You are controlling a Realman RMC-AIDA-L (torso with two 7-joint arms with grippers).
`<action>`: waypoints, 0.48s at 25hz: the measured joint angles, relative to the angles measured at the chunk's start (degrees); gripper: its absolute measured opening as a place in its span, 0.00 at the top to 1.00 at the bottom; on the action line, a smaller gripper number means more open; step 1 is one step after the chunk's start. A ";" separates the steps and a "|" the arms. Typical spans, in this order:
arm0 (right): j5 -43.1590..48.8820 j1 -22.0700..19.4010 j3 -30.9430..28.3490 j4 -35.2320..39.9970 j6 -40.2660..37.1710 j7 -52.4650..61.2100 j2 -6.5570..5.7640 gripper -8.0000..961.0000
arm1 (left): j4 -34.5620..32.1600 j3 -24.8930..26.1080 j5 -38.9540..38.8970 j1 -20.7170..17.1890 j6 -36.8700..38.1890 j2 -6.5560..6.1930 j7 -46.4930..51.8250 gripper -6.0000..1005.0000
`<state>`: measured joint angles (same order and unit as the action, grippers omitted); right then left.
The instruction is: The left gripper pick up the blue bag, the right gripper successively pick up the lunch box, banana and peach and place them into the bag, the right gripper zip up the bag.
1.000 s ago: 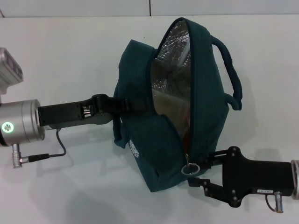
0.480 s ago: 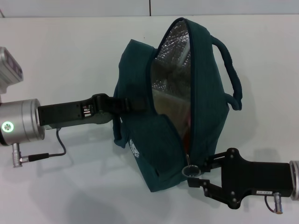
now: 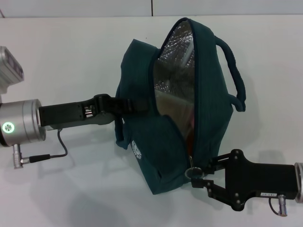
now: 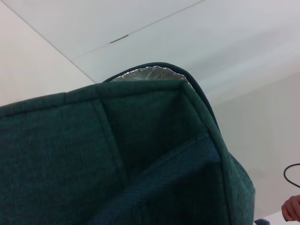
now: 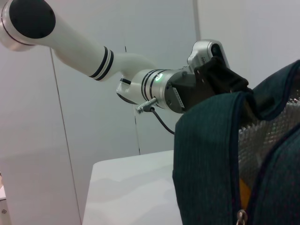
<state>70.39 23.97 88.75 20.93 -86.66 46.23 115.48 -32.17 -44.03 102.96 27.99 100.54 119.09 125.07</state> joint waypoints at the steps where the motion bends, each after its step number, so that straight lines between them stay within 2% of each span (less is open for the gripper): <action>1: -0.02 -0.05 0.00 0.00 0.00 0.00 0.00 0.80 | 0.00 0.00 0.00 0.02 0.00 0.00 0.00 0.95; 12: -0.10 -0.48 -0.89 -0.07 -0.10 0.00 0.12 0.82 | 0.00 0.00 0.04 -0.01 -0.05 -0.09 0.00 0.94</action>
<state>70.29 23.49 87.86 20.86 -86.76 46.23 115.60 -32.17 -44.03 103.00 27.98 100.50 119.00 125.06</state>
